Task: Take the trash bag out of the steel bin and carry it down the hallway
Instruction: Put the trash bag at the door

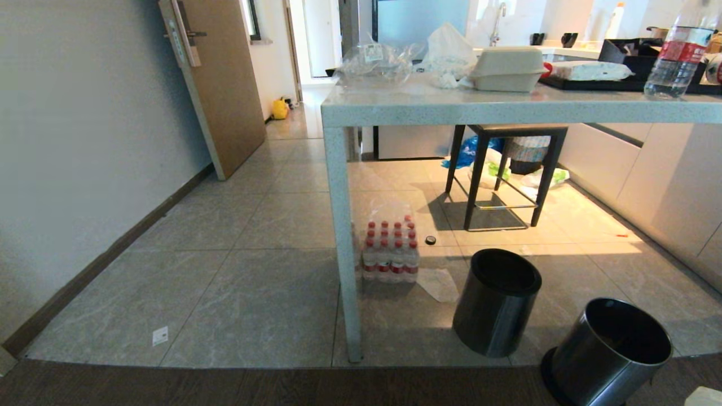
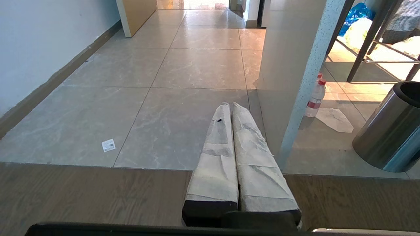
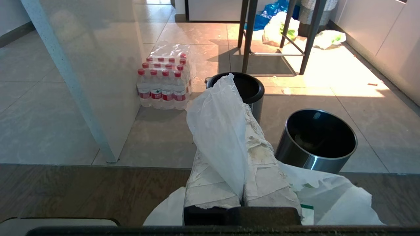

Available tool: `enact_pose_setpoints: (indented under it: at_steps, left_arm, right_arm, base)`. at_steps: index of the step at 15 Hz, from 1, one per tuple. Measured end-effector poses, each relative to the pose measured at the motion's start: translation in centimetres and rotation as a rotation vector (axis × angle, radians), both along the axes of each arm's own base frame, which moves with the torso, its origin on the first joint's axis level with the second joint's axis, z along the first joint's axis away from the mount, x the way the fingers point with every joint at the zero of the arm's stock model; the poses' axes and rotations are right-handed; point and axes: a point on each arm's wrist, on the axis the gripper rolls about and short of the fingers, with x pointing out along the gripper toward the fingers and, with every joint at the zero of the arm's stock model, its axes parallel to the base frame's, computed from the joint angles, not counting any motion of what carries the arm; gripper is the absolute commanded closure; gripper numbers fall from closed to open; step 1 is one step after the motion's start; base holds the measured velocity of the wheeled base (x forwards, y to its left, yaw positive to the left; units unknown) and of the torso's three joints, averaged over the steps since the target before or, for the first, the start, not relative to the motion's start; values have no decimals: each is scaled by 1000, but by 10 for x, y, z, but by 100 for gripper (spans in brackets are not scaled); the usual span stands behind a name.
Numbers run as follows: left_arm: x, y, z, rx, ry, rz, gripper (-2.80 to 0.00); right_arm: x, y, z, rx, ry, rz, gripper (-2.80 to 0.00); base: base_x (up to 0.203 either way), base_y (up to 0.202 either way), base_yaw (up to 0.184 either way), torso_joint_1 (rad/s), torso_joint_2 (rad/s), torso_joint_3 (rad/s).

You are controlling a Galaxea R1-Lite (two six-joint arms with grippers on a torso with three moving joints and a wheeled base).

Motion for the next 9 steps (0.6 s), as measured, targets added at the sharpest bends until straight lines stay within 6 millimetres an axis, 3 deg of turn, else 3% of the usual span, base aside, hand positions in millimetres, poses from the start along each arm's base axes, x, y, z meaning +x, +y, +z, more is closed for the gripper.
enact_pose_setpoints:
  at_steps: [4, 9]
  left_arm:
    - [0, 0, 0, -1, 1, 0, 0]
    - [0, 0, 0, -1, 0, 0, 0]
  right_arm:
    - [0, 0, 0, 0, 0, 0, 0]
    - [0, 0, 0, 0, 0, 1, 0]
  base:
    - [5, 69, -3, 4, 1, 3]
    - [0, 190, 1, 1, 4, 2]
